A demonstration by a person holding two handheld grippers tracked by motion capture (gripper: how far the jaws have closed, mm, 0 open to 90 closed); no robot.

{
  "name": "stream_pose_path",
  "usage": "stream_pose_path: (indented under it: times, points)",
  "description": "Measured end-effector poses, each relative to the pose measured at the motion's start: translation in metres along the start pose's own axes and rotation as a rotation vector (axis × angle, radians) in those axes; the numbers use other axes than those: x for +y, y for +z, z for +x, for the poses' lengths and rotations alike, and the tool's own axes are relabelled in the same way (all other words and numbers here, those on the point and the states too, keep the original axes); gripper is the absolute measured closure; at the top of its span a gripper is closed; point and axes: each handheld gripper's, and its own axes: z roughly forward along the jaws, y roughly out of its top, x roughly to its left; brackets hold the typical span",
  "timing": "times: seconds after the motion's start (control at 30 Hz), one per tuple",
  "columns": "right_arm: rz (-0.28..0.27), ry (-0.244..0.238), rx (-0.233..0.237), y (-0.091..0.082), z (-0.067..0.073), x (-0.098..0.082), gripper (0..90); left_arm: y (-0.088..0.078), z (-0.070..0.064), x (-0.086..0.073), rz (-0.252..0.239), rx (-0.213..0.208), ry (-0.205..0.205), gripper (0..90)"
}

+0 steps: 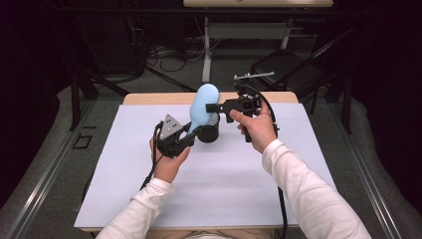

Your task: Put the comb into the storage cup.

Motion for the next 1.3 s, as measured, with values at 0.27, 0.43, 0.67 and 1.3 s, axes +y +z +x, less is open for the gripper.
stream_pose_path:
  times: [0.27, 0.43, 0.67, 1.3]
  points:
    - [-0.015, 0.007, -0.001, 0.002, -0.002, 0.003, 11.2, 0.000, 0.000, -0.001, -0.002, 0.001, -0.002, 69.5]
    - [-0.035, 0.008, 0.004, 0.001, -0.002, 0.004, 13.7, 0.001, 0.000, -0.001, -0.001, 0.000, 0.000, 69.5]
    - [-0.023, 0.027, 0.016, 0.004, -0.002, 0.007, 13.8, 0.002, -0.002, -0.002, 0.000, 0.000, 0.006, 69.5]
    - [-0.026, 0.046, 0.031, 0.014, -0.001, 0.012, 15.9, 0.002, -0.003, -0.002, -0.002, 0.001, 0.008, 69.5]
